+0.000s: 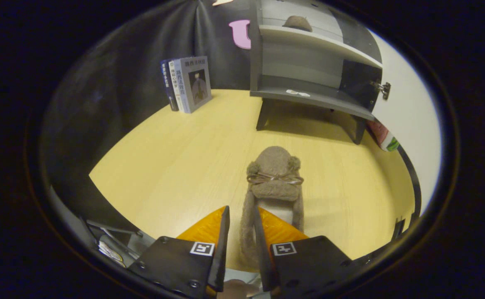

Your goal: Open the shoe cabinet door, grab the shoes and put them into the shoe cabinet, then close the shoe cabinet door.

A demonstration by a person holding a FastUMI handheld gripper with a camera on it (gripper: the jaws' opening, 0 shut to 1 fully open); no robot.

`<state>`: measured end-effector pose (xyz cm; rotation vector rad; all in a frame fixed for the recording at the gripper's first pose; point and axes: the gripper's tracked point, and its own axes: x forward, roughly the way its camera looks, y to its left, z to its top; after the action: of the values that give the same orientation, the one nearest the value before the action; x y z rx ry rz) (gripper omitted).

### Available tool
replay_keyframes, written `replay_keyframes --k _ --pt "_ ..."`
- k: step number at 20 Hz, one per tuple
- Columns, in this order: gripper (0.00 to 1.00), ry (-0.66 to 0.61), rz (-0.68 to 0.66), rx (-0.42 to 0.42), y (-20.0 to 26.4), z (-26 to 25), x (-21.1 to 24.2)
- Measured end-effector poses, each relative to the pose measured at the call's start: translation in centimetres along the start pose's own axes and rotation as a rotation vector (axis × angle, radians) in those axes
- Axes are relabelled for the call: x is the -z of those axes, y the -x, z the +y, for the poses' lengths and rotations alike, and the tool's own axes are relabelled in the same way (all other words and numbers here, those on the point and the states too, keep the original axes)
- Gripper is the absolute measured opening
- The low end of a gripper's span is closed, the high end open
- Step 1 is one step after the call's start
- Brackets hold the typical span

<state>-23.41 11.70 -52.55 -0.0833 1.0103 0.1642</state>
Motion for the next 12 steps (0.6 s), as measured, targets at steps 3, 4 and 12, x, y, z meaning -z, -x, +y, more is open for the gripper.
replay_keyframes --k 3,4,12 --pt "0.38 0.016 0.034 0.012 -1.0 0.0 0.8" --pt "0.38 0.017 0.037 0.014 -1.1 0.0 0.9" --pt "0.11 0.045 0.064 0.049 -1.4 -0.8 1.0"
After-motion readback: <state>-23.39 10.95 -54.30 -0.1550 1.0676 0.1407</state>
